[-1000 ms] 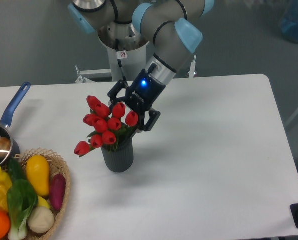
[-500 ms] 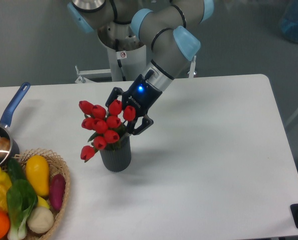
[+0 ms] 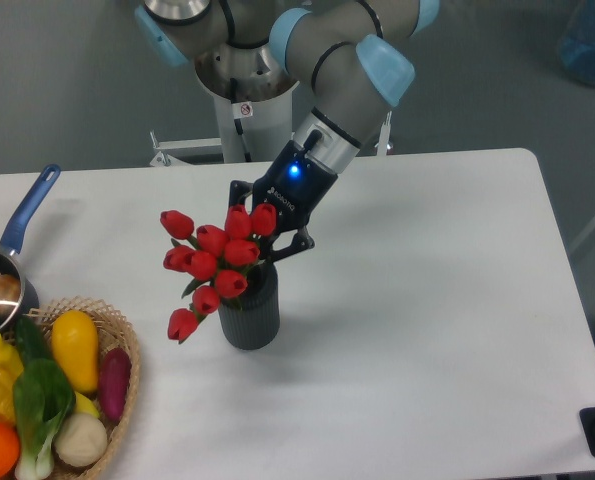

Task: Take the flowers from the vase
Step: 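Lift the tulip bunch straight up out of the grey vase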

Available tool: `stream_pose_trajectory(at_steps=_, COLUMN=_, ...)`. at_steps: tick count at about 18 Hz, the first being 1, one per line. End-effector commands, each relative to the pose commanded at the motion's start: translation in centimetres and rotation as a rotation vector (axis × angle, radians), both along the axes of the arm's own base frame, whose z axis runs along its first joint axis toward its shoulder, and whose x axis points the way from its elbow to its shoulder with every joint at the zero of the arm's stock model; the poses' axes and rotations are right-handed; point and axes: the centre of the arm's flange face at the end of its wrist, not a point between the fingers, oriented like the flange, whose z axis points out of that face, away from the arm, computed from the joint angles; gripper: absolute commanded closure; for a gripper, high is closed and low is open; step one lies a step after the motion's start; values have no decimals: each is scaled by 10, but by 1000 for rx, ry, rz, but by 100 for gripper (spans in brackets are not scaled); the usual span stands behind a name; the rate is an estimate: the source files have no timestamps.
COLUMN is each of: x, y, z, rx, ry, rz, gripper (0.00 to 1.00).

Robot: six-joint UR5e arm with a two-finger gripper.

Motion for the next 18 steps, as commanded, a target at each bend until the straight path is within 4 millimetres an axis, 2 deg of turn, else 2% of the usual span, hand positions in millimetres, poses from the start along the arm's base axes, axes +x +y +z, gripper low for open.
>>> stream_pose_trajectory(at_steps=3, x=2, y=-5, z=15, rx=11, ry=12, rz=14, gripper=100)
stream_pose_trajectory(at_steps=7, x=1, y=-21, z=48, rx=50, ry=25, rz=61, gripper=100)
stream_pose_trajectory(at_steps=12, x=-12, y=-35, z=95, rx=66, ry=71, rz=137, gripper=100)
stream_pose_trajectory(at_steps=18, x=-15, y=-40, z=126, rx=94, ry=72, rz=174, gripper=96)
